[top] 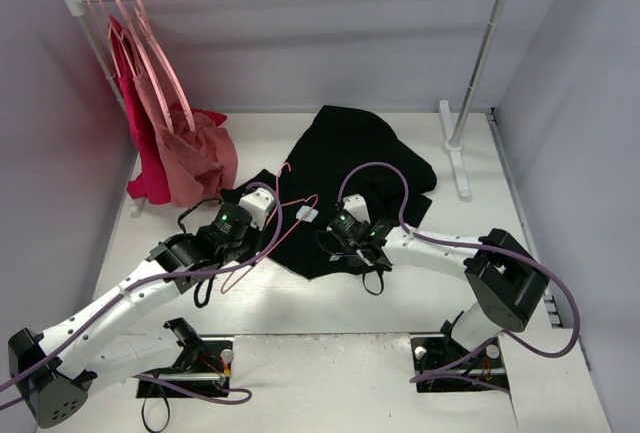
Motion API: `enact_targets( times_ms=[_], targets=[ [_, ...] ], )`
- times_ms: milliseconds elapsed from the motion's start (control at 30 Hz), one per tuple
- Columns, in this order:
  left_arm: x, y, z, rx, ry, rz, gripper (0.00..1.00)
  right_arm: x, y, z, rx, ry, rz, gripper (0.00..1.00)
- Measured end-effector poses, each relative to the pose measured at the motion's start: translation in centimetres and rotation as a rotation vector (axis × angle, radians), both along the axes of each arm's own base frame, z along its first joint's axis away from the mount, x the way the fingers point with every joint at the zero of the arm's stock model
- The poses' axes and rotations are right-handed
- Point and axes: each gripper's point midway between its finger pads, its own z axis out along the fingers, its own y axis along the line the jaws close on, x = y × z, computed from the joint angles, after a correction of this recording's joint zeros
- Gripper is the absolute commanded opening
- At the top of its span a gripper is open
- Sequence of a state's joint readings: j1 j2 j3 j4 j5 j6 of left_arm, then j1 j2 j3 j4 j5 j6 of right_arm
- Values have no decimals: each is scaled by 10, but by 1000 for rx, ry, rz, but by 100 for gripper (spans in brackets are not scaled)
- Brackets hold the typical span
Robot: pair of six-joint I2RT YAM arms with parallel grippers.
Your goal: Place the t-shirt on the hanger
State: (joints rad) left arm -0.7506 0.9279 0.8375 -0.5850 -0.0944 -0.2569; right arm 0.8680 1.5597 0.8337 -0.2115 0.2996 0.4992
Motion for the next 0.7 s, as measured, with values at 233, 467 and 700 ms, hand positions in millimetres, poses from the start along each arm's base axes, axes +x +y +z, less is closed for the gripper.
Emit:
enact_targets(
  times_ms=[233,467,700],
  targets=[
    [0,0,1,-4,-3,1,0,-9,20,14,45,-38,70,33],
    [-1,1,-1,-1,0,1,0,-9,24,14,49,-46,83,32],
    [-2,2,-4,4,6,2,0,-12,20,-8,-8,-3,82,30]
  ],
)
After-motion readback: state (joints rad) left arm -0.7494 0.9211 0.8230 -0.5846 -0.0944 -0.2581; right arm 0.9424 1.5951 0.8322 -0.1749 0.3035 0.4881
